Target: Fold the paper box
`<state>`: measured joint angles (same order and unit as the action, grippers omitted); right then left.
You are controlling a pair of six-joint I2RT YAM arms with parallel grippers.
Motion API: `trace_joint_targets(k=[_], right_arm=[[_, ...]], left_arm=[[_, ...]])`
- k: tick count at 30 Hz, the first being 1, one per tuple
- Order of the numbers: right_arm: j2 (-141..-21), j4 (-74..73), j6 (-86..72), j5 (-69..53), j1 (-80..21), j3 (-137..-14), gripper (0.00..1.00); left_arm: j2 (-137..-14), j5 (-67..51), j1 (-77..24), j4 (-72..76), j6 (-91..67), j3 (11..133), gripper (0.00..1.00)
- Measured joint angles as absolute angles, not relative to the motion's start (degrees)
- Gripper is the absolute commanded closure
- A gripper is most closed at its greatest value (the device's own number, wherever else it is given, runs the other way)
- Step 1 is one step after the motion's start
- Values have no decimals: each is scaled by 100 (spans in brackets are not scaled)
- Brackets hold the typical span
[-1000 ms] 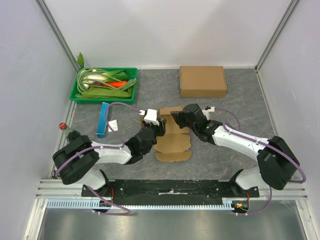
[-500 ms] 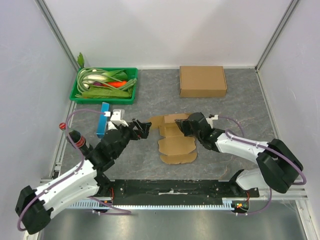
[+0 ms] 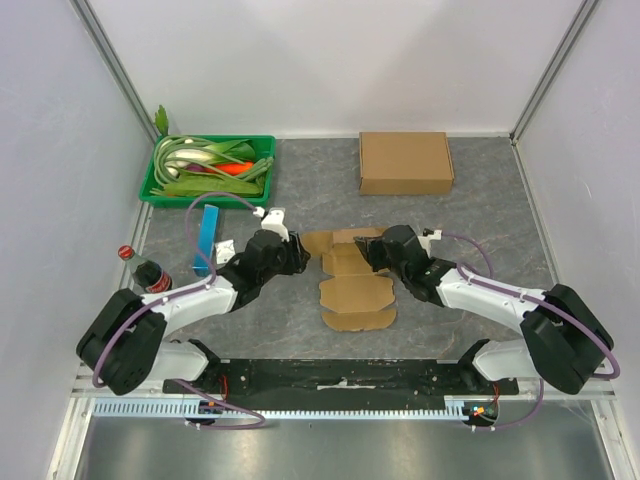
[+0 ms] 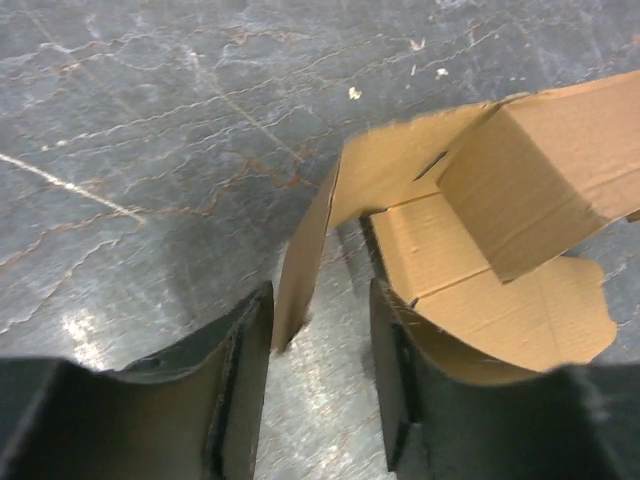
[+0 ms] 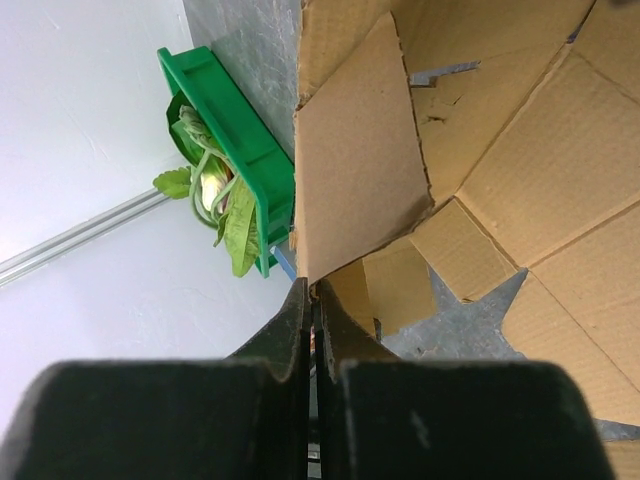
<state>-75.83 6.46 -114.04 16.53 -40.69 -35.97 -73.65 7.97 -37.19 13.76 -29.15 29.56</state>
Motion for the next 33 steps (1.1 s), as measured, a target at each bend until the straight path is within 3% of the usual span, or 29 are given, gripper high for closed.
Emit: trace_joint_targets(k=[1,4,16,26,30,33], right_arm=[[-7579,646,-11402,1653,-4069,-3597,100],[-7579,648,-11402,1653,-4069,-3597,100],[-7432,996,-11402,2014,-4152,-3297,100],[-6904,1315,-11404,2292,-4329,-2630,100],[-6740,1358,-11404,2414,-4327,-2438,100],[-6731,1474,-11404,2429,-4327,-2324,100]], left_arm=[[-7454,716,-3719,1431,-2884,3002,76],[-7603,532,-3719,1579,-2834,3085,98],[-7612,-45,-4283,1739,-3205,3242,98],[-7964,812,-5282,2112,-3258,3306,96],[-8202,923,-5343,2464,-3256,3306,85],[-8324,937,-5387,2709,-3251,3234,70]])
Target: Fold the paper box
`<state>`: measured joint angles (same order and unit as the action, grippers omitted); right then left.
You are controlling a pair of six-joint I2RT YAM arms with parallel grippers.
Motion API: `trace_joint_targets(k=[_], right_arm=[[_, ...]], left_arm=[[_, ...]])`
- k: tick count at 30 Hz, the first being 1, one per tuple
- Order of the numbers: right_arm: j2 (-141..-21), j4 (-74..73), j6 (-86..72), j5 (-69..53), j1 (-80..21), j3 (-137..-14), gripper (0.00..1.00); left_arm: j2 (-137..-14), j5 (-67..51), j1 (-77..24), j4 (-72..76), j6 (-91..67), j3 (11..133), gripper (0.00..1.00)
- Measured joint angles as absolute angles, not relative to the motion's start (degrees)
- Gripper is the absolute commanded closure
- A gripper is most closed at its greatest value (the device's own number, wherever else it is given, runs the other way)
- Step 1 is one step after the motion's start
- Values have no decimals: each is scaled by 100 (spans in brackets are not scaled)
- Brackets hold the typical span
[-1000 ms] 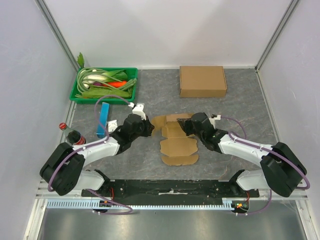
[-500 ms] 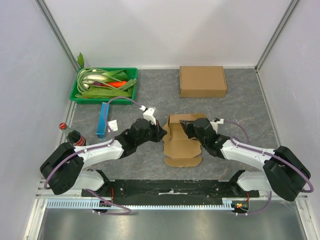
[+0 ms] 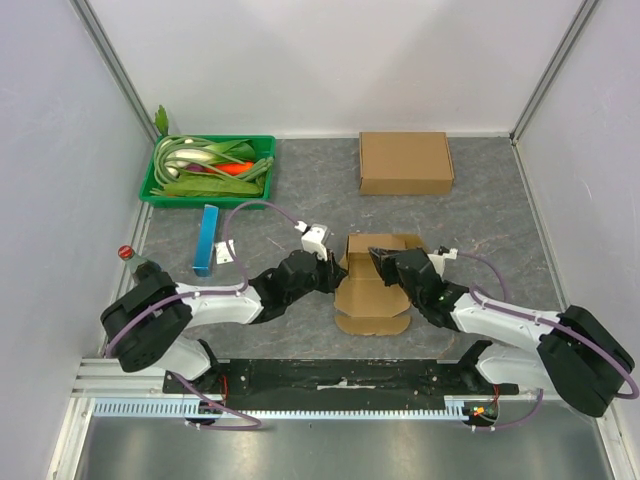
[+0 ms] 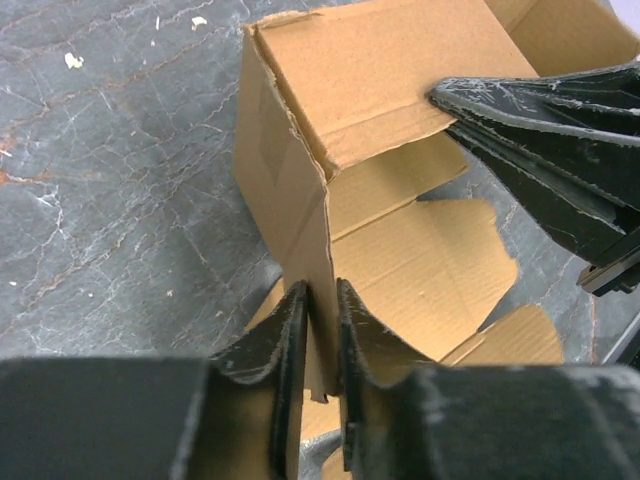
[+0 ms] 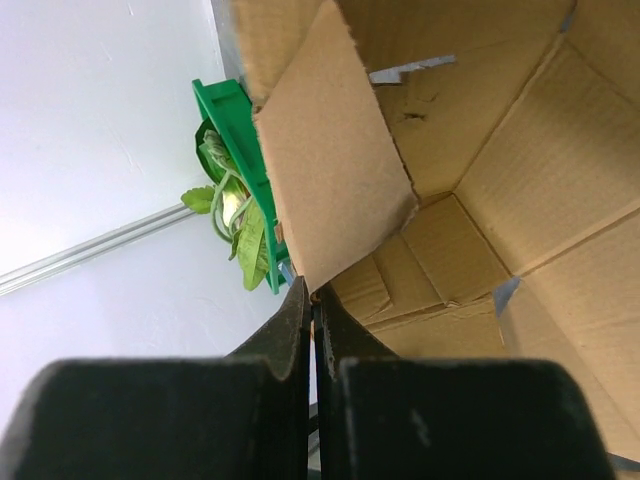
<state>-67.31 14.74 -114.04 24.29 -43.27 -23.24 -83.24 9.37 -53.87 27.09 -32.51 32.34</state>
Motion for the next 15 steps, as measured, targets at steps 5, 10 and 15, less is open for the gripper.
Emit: trace_joint_targets(k=[5,10,15], right_arm=[[-6525,1481,-11389,2410,-4340,-2228,100],[-6208,1376,-11310,2410,-4340,-2202,100],[-5927,1280,-11288,2410,-4340,-2029,100]], left_arm=[[-8322,781,-5411,3247,-3190,2823,41],[-7891,178,-5378,3791,-2958,2086,45],[-6729,-543,-5164,3927,-2805,1590,56]])
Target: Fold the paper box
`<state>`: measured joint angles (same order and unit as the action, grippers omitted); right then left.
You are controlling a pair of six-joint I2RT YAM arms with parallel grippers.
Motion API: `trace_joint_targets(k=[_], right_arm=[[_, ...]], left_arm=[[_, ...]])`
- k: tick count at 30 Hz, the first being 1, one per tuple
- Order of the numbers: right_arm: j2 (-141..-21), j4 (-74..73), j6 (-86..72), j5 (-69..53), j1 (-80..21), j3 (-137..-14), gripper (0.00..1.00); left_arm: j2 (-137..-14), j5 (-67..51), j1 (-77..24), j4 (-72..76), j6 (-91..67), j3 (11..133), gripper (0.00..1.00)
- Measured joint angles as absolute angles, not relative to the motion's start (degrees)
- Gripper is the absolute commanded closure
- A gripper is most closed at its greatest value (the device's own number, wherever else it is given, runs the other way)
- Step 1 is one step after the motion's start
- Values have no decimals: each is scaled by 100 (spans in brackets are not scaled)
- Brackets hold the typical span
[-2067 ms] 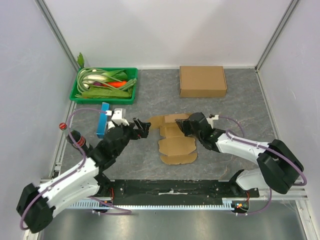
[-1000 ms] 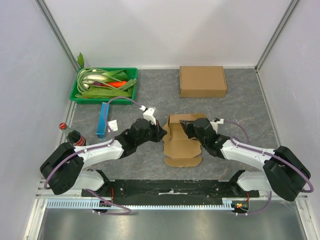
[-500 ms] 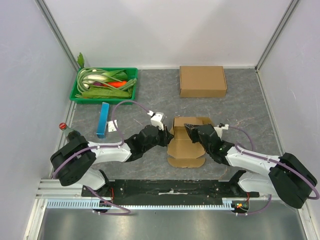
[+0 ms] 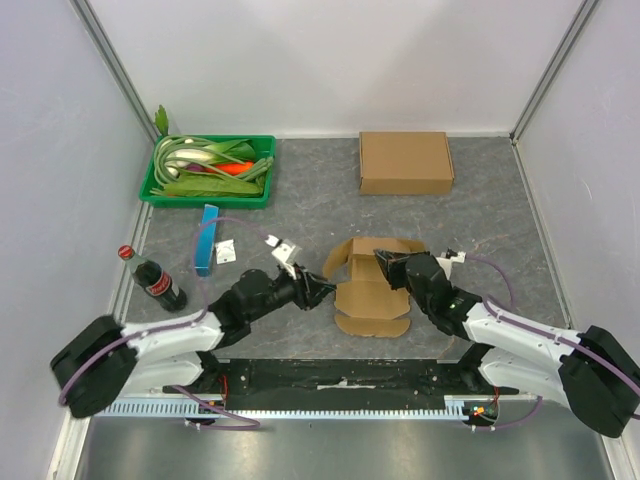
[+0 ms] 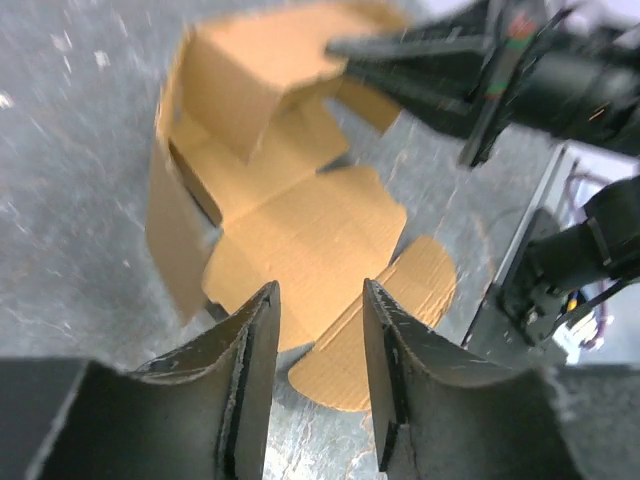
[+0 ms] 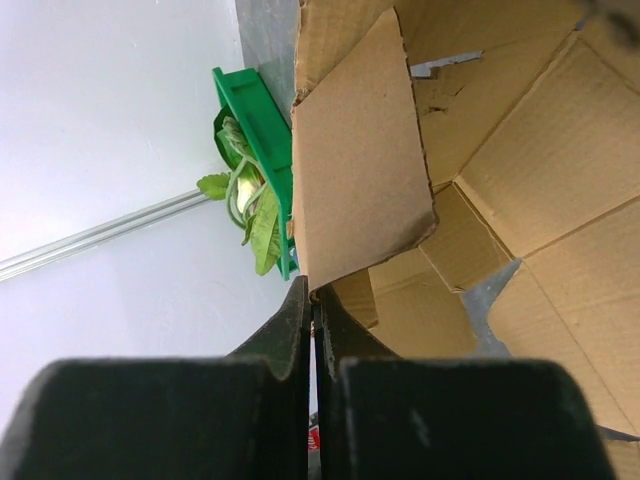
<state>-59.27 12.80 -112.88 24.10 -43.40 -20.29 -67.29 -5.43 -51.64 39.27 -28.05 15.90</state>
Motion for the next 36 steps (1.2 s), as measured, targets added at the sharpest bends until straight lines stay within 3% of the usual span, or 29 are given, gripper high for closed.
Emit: trace_joint_targets(k=[3,6,9,13,17,23,36], right_arm=[[-5889,1219,-11286,2412,-4340,-1990,100],[-5889,1214,-11275,2410,-4340,-1990,100],[-5898,1219,-11271,2408,-4340,-1990,100],[-5898,1221,-11273,2405,-4338,-1988,100],[-5898,1223,-11273,2401,-4331,-1988,100],[-6012,1243,-11264,2362,-4322,-1988,100],[-6027,1253,-11249,2285,-4322,-1990,100]], left_arm=[[-5581,-217,-4954,3616,-2788,1409,47],[-5081,550,-4746,3098,-2821,1496,45],[-5481,1107,-4283,2574,-2891,1811,55],[-6794,1500,-4038,1986,-2915,2414,54],[-7697,1125,-4034,1905,-2355,2858,49],[-7655,145,-4368,2665,-1662,2635,41],[-7752,-788,-4825,3059,-1256,2731,40]])
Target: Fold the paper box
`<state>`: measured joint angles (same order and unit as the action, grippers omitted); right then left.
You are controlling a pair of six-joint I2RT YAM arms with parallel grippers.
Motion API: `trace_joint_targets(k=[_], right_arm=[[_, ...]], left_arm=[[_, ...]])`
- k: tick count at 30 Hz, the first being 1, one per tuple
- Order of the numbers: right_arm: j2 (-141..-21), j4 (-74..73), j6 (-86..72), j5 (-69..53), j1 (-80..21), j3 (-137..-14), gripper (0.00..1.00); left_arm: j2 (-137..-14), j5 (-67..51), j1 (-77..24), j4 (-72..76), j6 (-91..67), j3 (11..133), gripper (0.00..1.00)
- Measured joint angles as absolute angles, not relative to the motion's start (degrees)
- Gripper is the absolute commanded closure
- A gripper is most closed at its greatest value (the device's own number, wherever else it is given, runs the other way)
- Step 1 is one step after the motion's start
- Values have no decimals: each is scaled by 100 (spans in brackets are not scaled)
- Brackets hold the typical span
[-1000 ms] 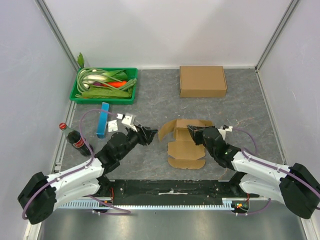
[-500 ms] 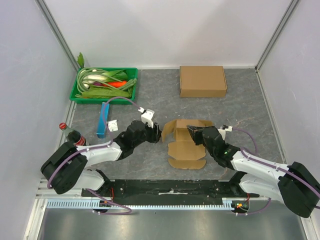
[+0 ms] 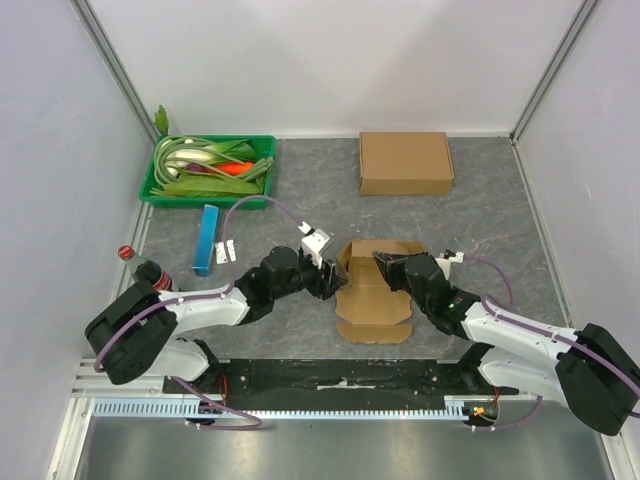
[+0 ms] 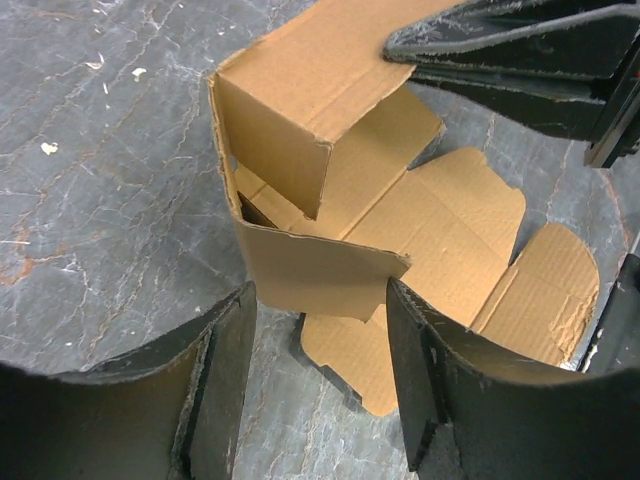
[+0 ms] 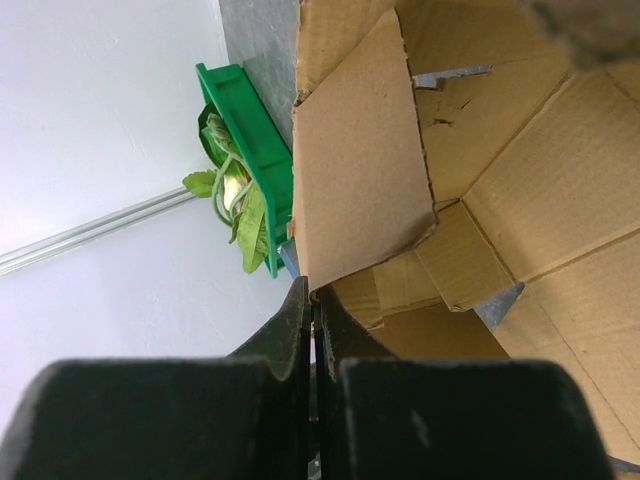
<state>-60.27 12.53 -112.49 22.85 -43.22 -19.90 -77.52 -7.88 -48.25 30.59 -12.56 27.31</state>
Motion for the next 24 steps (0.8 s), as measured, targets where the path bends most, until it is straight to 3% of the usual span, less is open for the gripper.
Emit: trace_joint_targets(k=[7,8,9,11,13,20,24], right_arm=[[-5804,1194,-11242,2265,-4322,-1903,100],[-5776,1188,-11242,2263,-4322,-1881,100],[-5745,1168,-11242,2261,-4322,-1861,100],[-5677,1127,-11242,2263,-4322,-1833,100],[-5616,1100,-11242,2265,-4322,-1820,100],[-5544,1063,-11242,2268,-4322,-1815,100],[-5544,1063,-11242,2263,-4322,-1813,100]], left_arm=[[-8285,-698,-5196,3483,-1203,2749,54],[-8388,-644,-5284,3586,-1203,2749,63],[-8479,-539,-5365,3686,-1208,2749,66],[-8576,-257,-5481,3728,-1262,2757,67],[-8565,60,-5527,3651,-1350,2770,66],[-7170,958,-5520,3881,-1568,1599,45],[-6810,1557,-5345,3632,-1684,1514,37]])
